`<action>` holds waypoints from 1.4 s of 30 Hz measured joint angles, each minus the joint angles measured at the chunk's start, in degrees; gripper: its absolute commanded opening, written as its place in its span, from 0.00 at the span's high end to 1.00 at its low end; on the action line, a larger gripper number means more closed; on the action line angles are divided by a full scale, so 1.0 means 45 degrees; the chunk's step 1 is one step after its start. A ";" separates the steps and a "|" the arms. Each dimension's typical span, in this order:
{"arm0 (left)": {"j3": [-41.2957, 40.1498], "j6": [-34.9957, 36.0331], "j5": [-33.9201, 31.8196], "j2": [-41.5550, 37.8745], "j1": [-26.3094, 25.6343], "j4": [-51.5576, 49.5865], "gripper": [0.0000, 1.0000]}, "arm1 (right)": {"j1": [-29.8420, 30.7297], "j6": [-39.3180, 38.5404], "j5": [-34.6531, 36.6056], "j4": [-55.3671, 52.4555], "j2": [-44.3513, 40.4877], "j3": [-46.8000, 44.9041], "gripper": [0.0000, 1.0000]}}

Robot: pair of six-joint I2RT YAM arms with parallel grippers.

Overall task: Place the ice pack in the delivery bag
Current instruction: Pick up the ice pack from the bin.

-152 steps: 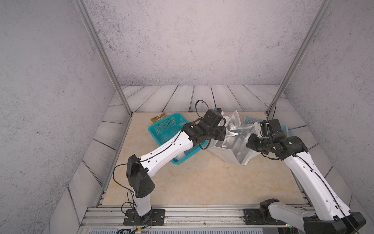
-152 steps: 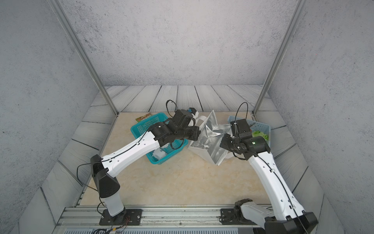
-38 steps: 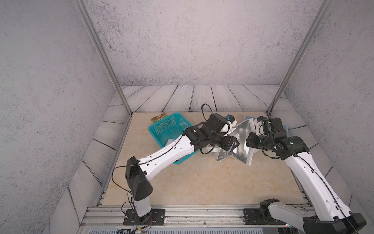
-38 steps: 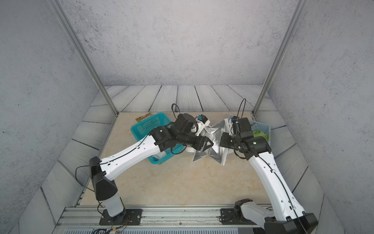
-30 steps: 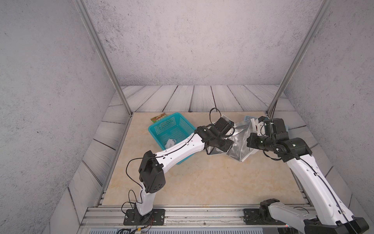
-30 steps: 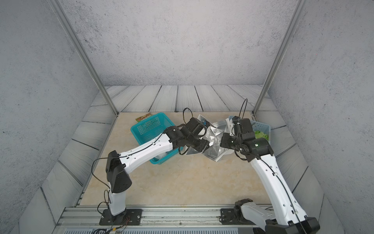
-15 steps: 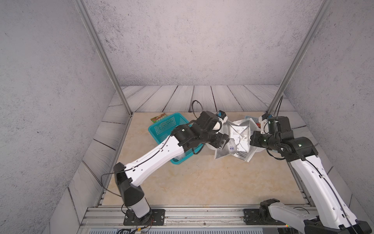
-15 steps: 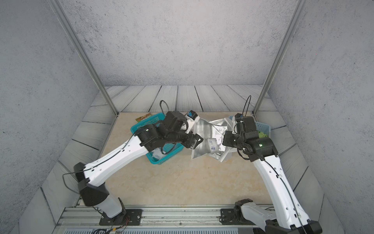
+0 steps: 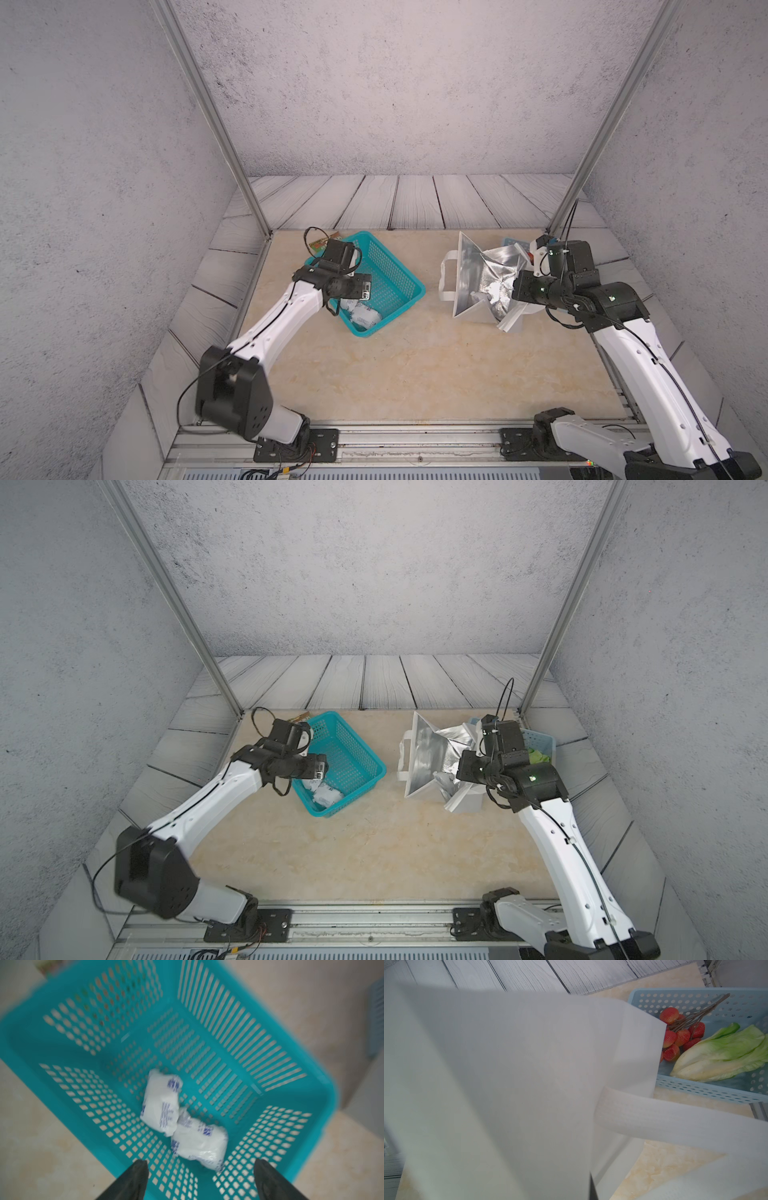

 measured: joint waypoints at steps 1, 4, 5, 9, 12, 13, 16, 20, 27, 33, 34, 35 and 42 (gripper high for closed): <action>0.0457 0.0117 -0.0194 0.0957 0.0073 -0.0665 0.14 | 0.0000 0.0019 -0.0034 0.0073 -0.0010 -0.0087 1.00; 0.2497 0.0563 -0.1273 0.3614 0.0131 -0.2113 0.14 | 0.0000 0.0039 -0.0180 0.0243 -0.0044 -0.0311 1.00; 0.2982 0.0641 -0.1549 0.4070 0.0136 -0.2331 0.14 | 0.0000 0.0044 -0.0194 0.0272 -0.0049 -0.0350 1.00; 0.4507 0.0874 -0.2351 0.5231 0.0248 -0.2788 0.14 | 0.0000 0.0044 -0.0223 0.0301 -0.0049 -0.0398 1.00; 0.5620 0.1005 -0.2754 0.5994 0.0296 -0.2958 0.19 | 0.0000 0.0044 -0.0223 0.0306 -0.0058 -0.0398 1.00; 0.5974 0.1093 -0.2841 0.6266 0.0296 -0.3016 0.21 | 0.0000 0.0044 -0.0228 0.0306 -0.0063 -0.0403 1.00; 0.6407 0.1224 -0.2905 0.7009 0.0296 -0.3021 0.24 | 0.0000 0.0044 -0.0223 0.0306 -0.0141 -0.0447 1.00; 0.6290 0.1316 -0.2793 0.7723 0.0296 -0.3215 0.27 | 0.0000 0.0058 -0.0223 0.0291 -0.0316 -0.0534 1.00; 0.6300 0.1530 -0.2599 0.8199 0.0355 -0.3439 0.47 | 0.0000 0.0068 -0.0219 0.0296 -0.0345 -0.0539 1.00; 0.6309 0.1525 -0.2404 0.8199 0.0355 -0.3492 0.64 | 0.0000 0.0073 -0.0219 0.0306 -0.0345 -0.0559 1.00; 0.6309 0.1530 -0.2375 0.8199 0.0355 -0.3502 0.71 | 0.0000 0.0078 -0.0214 0.0306 -0.0350 -0.0578 1.00; 0.6309 0.1530 -0.2346 0.8199 0.0355 -0.3521 0.74 | 0.0000 0.0083 -0.0214 0.0335 -0.0364 -0.0627 1.00; 0.5668 0.1282 -0.1389 0.7106 0.0355 -0.3521 0.86 | 0.0000 0.0185 -0.0214 0.0675 -0.0583 -0.1069 1.00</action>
